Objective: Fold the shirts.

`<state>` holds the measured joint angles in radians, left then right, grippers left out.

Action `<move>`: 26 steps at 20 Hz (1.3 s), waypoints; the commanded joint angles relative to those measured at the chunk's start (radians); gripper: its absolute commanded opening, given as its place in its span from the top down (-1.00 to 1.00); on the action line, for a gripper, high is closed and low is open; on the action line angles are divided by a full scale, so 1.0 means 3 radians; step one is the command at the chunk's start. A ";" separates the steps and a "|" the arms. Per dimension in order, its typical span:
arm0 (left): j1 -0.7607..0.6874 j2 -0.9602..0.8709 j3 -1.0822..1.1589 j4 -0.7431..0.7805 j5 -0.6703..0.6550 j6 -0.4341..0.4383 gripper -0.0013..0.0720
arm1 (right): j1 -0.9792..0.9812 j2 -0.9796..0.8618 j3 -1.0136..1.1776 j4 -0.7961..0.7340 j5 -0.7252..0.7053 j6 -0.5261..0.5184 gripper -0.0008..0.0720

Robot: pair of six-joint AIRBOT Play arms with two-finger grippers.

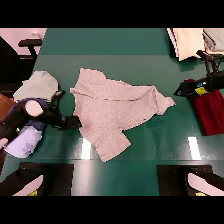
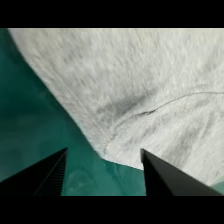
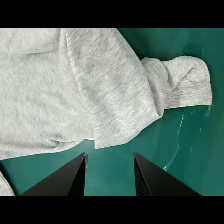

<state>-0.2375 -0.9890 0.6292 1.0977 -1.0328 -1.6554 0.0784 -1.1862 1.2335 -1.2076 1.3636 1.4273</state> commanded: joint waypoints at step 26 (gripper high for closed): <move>0.0465 0.0080 0.0652 0.0121 0.0395 -0.0004 0.91 | -0.1031 -0.0031 -0.0979 0.0287 -0.0004 -0.0251 0.02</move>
<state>-0.1345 -0.9657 0.7692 1.1202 -0.8845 -1.6947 -0.1711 -1.1542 1.0279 -1.1431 1.3937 1.3911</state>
